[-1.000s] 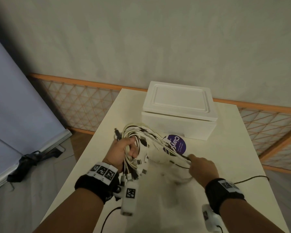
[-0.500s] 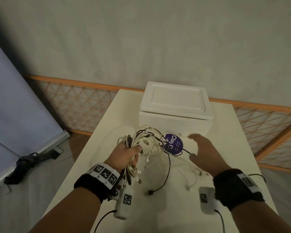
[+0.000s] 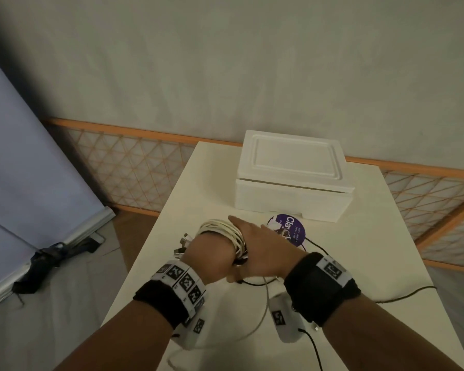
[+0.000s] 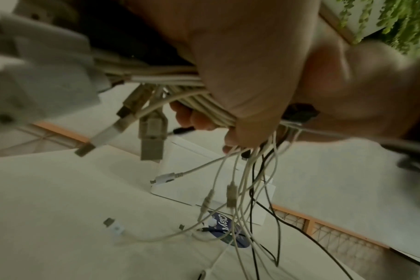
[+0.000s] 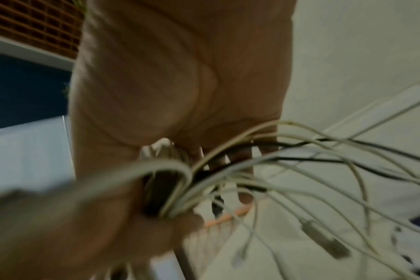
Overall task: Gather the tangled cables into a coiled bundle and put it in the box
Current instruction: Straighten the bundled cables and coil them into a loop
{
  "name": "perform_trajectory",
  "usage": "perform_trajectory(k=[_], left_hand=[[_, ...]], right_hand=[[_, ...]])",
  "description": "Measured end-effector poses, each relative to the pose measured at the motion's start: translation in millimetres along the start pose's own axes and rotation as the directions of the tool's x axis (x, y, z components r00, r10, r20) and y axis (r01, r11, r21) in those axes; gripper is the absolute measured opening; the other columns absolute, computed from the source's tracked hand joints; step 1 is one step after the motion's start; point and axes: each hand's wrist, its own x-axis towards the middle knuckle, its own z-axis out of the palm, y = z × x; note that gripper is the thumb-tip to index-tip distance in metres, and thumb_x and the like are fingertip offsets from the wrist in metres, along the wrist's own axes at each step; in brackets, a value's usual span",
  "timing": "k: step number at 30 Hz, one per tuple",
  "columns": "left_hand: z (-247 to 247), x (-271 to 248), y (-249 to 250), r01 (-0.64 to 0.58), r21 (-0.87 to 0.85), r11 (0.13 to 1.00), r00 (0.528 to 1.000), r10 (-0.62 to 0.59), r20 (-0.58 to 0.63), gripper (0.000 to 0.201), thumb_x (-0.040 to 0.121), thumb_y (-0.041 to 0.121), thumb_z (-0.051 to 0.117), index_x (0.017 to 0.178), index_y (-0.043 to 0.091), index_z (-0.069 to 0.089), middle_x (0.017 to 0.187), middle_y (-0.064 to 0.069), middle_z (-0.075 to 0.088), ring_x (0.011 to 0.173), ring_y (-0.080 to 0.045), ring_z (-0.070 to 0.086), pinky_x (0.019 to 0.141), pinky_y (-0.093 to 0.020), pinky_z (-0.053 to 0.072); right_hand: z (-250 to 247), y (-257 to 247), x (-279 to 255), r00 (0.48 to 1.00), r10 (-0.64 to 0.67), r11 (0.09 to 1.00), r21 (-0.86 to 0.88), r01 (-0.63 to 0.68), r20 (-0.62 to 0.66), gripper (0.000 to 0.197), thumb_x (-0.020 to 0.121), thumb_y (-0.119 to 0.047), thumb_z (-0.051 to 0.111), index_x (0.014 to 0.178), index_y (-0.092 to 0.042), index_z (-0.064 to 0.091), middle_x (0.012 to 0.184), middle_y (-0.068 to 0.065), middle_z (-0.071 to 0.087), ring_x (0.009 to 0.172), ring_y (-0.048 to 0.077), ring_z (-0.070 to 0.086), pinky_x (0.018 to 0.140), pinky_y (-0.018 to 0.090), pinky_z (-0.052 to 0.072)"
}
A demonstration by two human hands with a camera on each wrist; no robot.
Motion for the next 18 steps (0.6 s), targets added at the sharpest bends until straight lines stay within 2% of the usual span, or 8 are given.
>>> perform_trajectory(k=[2, 5, 8, 11, 13, 15, 16, 18], left_hand=[[2, 2, -9, 0.01, 0.09, 0.996, 0.995, -0.019, 0.095, 0.046, 0.099, 0.03, 0.042, 0.141, 0.012, 0.041, 0.149, -0.006, 0.038, 0.137, -0.023, 0.034, 0.116, -0.034, 0.019], [11, -1, -16, 0.017, 0.009, 1.0, 1.0, -0.017, -0.001, 0.047, 0.096, 0.035, 0.041, 0.14, 0.018, 0.042, 0.147, -0.002, 0.04, 0.134, -0.021, 0.035, 0.115, -0.033, 0.021], [15, 0, -19, -0.066, -0.111, 0.992, 0.985, 0.046, -0.168, 0.039, 0.091, 0.035, 0.046, 0.125, 0.018, 0.056, 0.131, 0.0, 0.055, 0.122, -0.021, 0.05, 0.104, -0.031, 0.033], [17, 0, -22, -0.103, -0.331, 0.938, 0.983, 0.046, -0.177, 0.02, 0.085, 0.036, 0.056, 0.097, 0.02, 0.061, 0.096, 0.003, 0.065, 0.089, -0.015, 0.063, 0.079, -0.025, 0.047], [22, -1, -28, -0.05, -0.627, 0.777, 0.995, -0.015, -0.097, 0.023, 0.077, 0.032, 0.072, 0.09, 0.015, 0.063, 0.082, 0.001, 0.068, 0.07, -0.015, 0.067, 0.065, -0.03, 0.056], [21, -2, -34, -0.042, -0.803, 0.595, 0.998, -0.005, -0.056, 0.03, 0.064, 0.023, 0.085, 0.088, 0.02, 0.068, 0.081, 0.004, 0.069, 0.071, -0.012, 0.068, 0.066, -0.03, 0.058], [21, -2, -39, -0.073, -0.849, 0.523, 0.997, 0.007, -0.081, 0.03, 0.058, 0.021, 0.088, 0.08, 0.026, 0.068, 0.078, 0.009, 0.068, 0.071, -0.008, 0.066, 0.067, -0.026, 0.056], [21, -2, -44, -0.09, -0.92, 0.381, 0.994, -0.023, -0.106, 0.028, 0.056, 0.037, 0.087, 0.069, 0.025, 0.065, 0.07, 0.012, 0.063, 0.07, -0.007, 0.06, 0.068, -0.023, 0.05]], right_hand=[[16, 4, 2, 0.998, -0.007, 0.996, -0.085, 0.002, -0.057, 0.102, 0.068, -0.034, 0.076, 0.149, -0.026, 0.015, 0.146, -0.004, 0.04, 0.126, 0.017, 0.048, 0.103, 0.042, 0.04], [23, 6, 6, 0.978, -0.029, 0.99, -0.138, 0.001, -0.206, 0.075, 0.076, -0.028, 0.067, 0.143, -0.03, 0.033, 0.134, -0.008, 0.051, 0.121, 0.013, 0.049, 0.091, 0.04, 0.048], [28, 12, 8, 0.97, -0.015, 0.995, -0.102, -0.01, -0.243, 0.066, 0.077, -0.042, 0.07, 0.137, -0.032, 0.043, 0.124, -0.009, 0.058, 0.118, 0.011, 0.049, 0.093, 0.04, 0.046], [31, 22, 5, 0.969, -0.011, 1.0, -0.019, 0.006, -0.245, 0.062, 0.07, -0.042, 0.079, 0.126, -0.027, 0.056, 0.11, -0.006, 0.065, 0.103, 0.013, 0.057, 0.089, 0.036, 0.047], [31, 27, 4, 0.963, -0.06, 0.998, -0.006, 0.061, -0.264, 0.055, 0.07, -0.036, 0.081, 0.119, -0.021, 0.062, 0.103, -0.001, 0.067, 0.097, 0.015, 0.059, 0.087, 0.03, 0.047], [27, 32, 5, 0.946, -0.113, 0.993, -0.066, 0.098, -0.304, 0.044, 0.074, -0.027, 0.078, 0.115, -0.015, 0.065, 0.101, 0.002, 0.068, 0.094, 0.017, 0.062, 0.084, 0.026, 0.045], [25, 35, 5, 0.933, -0.149, 0.986, -0.123, 0.114, -0.327, 0.038, 0.075, -0.022, 0.077, 0.111, -0.015, 0.067, 0.098, 0.002, 0.069, 0.091, 0.017, 0.063, 0.08, 0.026, 0.046], [23, 40, 4, 0.904, -0.23, 0.963, -0.217, 0.158, -0.36, 0.029, 0.071, -0.017, 0.078, 0.099, -0.018, 0.069, 0.086, -0.003, 0.068, 0.079, 0.014, 0.064, 0.069, 0.028, 0.05]])
